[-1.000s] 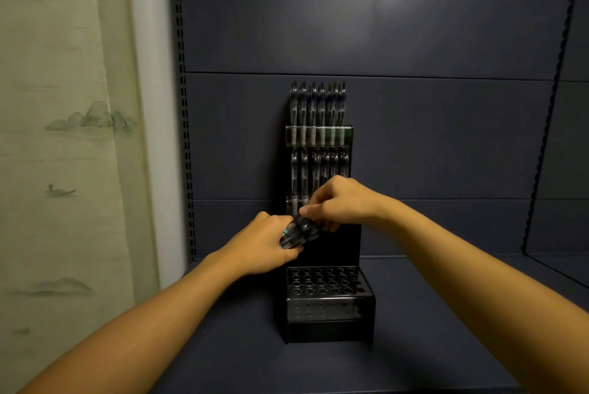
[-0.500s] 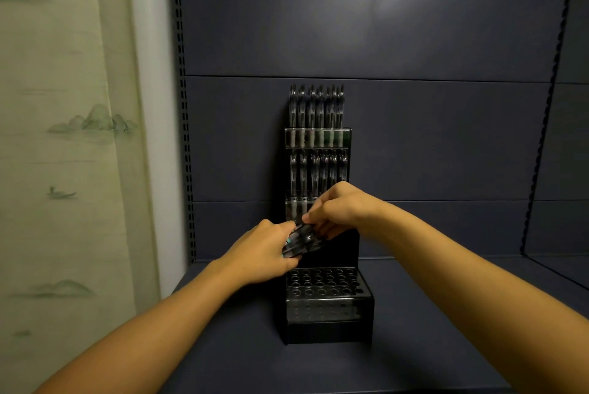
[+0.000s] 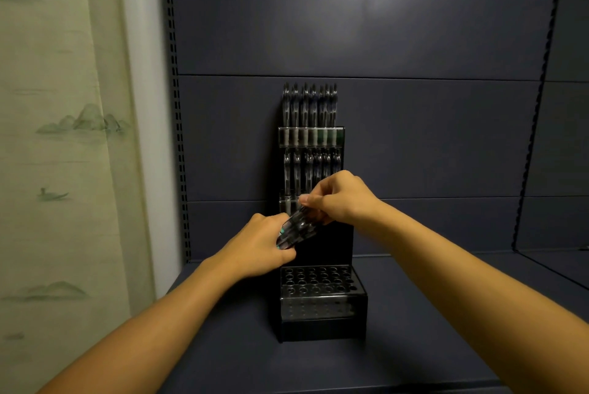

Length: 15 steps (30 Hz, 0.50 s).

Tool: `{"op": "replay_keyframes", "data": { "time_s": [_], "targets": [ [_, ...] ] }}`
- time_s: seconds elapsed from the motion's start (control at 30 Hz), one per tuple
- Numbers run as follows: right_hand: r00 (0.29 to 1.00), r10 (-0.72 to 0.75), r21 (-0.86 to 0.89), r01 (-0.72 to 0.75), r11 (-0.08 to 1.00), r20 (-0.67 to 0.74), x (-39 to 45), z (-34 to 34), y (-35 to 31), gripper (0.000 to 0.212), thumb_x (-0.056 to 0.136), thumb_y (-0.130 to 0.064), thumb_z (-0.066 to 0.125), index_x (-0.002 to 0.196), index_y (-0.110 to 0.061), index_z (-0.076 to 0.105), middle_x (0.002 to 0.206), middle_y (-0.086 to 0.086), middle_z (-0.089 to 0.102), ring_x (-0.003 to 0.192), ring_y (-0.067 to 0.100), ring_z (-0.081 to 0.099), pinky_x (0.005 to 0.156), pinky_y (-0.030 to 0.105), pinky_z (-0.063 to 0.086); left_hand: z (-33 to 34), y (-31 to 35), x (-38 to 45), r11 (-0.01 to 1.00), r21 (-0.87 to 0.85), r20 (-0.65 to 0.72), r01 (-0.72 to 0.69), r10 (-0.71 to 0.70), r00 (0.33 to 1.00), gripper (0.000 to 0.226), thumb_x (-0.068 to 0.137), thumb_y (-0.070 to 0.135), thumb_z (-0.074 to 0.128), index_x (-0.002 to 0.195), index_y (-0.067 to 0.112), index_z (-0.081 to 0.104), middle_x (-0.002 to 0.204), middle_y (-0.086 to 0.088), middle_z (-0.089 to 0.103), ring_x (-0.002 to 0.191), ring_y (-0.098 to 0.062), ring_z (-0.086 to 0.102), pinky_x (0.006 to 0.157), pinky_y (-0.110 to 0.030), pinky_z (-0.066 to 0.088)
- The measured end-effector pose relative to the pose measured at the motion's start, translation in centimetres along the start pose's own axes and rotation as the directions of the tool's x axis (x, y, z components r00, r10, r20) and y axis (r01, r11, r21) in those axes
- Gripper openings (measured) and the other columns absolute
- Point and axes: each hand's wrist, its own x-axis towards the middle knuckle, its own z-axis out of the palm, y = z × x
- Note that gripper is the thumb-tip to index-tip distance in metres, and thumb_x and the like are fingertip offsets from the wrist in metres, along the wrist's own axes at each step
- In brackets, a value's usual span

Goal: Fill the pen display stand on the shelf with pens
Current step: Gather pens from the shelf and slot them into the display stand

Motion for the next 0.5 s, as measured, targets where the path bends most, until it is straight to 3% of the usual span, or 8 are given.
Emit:
{"op": "replay_keyframes", "data": {
  "time_s": [0.07,0.17,0.3,0.4,0.5],
  "targets": [
    [0.999,-0.009,0.018,0.01,1.0,-0.034,0.0,-0.8,0.0,0.031,0.091,-0.033,0.075,0.076,-0.007,0.073,0.072,0.008,0.075,0.069,0.019,0.074,0.065,0.027,0.062,0.1,-0.2,-0.2,1.0,-0.025,0.003,0.014,-0.014,1.0,0.018,0.081,0.018,0.07,0.078,0.023,0.053,0.069,0.002,0.061,0.053,-0.006,0.052,0.05,-0.021,0.041],
    [1.0,-0.031,0.089,0.031,0.996,0.0,0.4,-1.8,0.4,0.033,0.093,-0.033,0.073,0.077,-0.004,0.072,0.072,0.012,0.075,0.072,0.026,0.075,0.074,0.036,0.064,0.2,-0.2,-0.4,0.996,-0.09,0.006,0.025,-0.024,1.0,0.012,0.081,0.017,0.067,0.079,0.013,0.055,0.067,0.0,0.059,0.052,-0.006,0.048,0.052,-0.027,0.041],
    [0.983,-0.108,0.247,0.07,0.967,0.146,0.4,-2.2,1.0,0.018,0.094,-0.009,0.07,0.1,0.008,0.068,0.083,0.019,0.07,0.075,0.028,0.07,0.082,0.045,0.063,0.3,0.5,-0.5,0.993,-0.118,-0.002,0.016,-0.017,1.0,0.014,0.082,0.016,0.067,0.077,0.012,0.054,0.063,0.002,0.056,0.05,-0.006,0.046,0.049,-0.023,0.037],
    [0.975,-0.143,0.342,0.077,0.937,0.171,0.3,-2.4,1.6,0.015,0.092,0.007,0.065,0.107,0.009,0.066,0.091,0.019,0.065,0.078,0.028,0.069,0.078,0.036,0.062,0.2,0.7,-0.6,0.991,-0.135,-0.004,0.001,-0.002,1.0,0.015,0.082,0.013,0.068,0.078,0.014,0.053,0.063,0.004,0.055,0.051,-0.005,0.048,0.049,-0.019,0.037],
    [0.973,-0.155,0.407,0.073,0.911,0.172,0.4,-2.1,2.0,0.015,0.091,0.008,0.065,0.107,0.01,0.066,0.089,0.017,0.065,0.078,0.025,0.069,0.076,0.032,0.059,0.2,1.1,-0.7,0.989,-0.15,0.029,-0.009,0.013,0.999,0.013,0.082,0.013,0.068,0.082,0.012,0.056,0.069,-0.005,0.06,0.053,-0.004,0.049,0.051,-0.019,0.04]
  ]
}}
